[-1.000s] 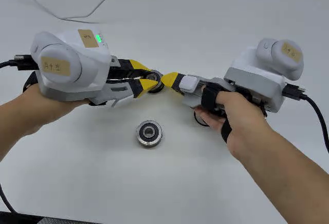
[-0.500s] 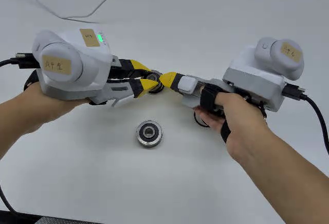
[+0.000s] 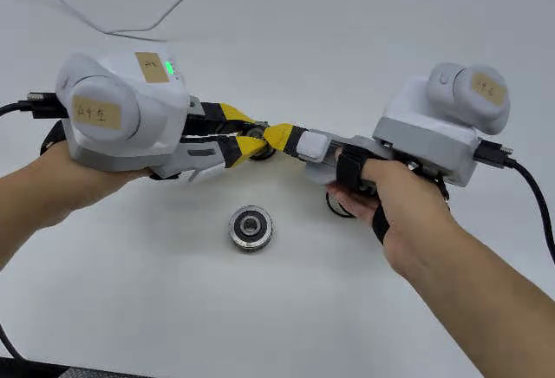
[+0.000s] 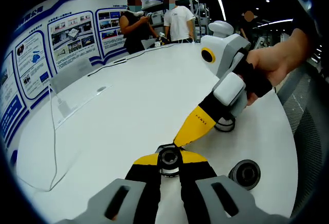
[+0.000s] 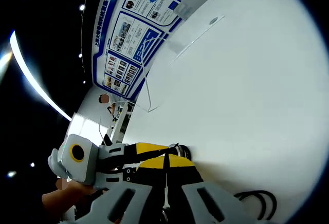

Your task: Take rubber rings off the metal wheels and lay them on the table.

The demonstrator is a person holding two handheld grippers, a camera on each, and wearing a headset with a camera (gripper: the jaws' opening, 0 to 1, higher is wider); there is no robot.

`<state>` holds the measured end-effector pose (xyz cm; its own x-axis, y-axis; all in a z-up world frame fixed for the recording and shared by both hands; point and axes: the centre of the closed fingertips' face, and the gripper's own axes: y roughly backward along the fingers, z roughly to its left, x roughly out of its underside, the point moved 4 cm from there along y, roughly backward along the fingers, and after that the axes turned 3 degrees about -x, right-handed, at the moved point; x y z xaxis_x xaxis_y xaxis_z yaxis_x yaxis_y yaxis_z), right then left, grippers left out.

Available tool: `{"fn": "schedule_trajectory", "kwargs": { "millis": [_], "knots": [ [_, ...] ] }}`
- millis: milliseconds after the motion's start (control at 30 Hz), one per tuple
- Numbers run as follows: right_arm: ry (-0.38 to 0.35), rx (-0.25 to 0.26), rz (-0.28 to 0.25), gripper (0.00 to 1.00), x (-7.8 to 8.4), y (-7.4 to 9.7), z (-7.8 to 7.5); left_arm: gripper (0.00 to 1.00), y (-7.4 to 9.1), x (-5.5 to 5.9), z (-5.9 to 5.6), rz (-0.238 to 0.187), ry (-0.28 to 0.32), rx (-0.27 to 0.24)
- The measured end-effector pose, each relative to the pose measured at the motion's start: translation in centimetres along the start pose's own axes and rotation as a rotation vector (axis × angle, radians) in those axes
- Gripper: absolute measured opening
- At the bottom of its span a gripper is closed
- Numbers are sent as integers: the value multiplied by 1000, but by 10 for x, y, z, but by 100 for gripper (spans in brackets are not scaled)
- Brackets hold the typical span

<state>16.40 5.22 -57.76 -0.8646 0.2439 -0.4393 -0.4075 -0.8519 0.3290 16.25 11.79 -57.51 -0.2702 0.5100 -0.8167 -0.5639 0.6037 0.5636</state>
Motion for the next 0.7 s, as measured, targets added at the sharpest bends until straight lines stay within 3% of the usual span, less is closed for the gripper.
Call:
{"fn": "schedule_trajectory", "kwargs": {
  "millis": [700],
  "knots": [
    [63,-88,48,0,2,4,6,13,0,0,-1,-2,-7,3]
  ]
}}
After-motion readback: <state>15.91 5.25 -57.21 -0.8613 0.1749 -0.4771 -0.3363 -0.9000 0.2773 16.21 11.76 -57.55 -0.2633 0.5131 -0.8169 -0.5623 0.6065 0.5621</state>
